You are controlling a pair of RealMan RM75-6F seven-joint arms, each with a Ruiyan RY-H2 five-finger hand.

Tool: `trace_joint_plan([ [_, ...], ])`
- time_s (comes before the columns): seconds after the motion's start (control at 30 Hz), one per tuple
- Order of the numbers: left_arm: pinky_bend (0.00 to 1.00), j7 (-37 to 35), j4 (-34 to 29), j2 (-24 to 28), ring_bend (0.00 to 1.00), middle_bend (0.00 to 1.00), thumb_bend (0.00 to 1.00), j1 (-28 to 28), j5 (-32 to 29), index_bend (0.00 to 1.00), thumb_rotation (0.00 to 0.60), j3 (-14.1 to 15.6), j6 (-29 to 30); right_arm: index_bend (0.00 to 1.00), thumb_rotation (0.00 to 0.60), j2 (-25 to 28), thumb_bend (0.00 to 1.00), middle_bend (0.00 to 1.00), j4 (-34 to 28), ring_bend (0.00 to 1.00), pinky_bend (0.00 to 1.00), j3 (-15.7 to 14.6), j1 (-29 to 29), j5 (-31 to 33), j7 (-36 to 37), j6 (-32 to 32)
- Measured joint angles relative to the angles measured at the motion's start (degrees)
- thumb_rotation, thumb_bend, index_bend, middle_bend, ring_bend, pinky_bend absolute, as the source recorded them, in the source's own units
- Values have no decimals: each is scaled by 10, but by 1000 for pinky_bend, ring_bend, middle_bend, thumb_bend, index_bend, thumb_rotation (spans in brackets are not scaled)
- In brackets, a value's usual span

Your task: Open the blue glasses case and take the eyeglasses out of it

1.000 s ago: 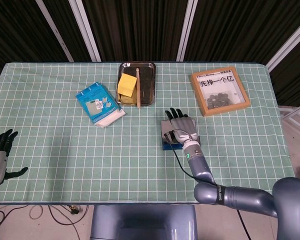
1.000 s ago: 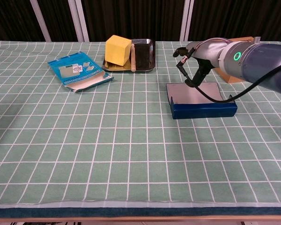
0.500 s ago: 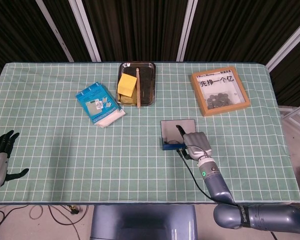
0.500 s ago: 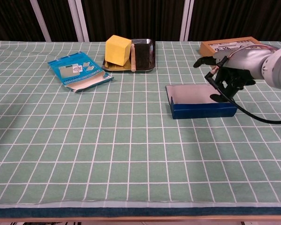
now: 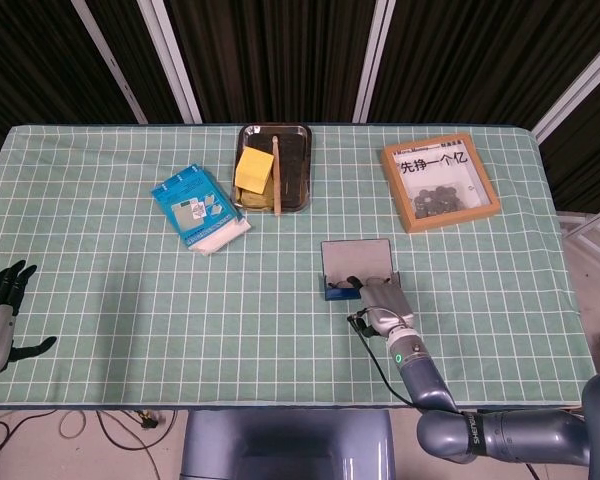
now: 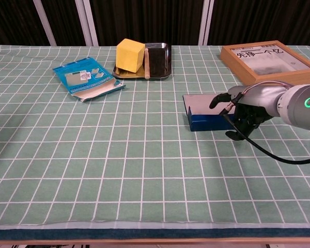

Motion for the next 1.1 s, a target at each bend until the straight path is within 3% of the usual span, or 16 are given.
trace_joint_plan([
  [0.6,0,-4,0,2,0,0,46,1,-1,0,600,-2,3,154,600,-17,486,849,-12,901,997,-9,9,12,-5,-13],
  [1.1,0,-5,0,2,0,0,46,2,0,0,600,-2,4,271,600,15,486,849,-84,901,998,-32,5,9,-13,3],
])
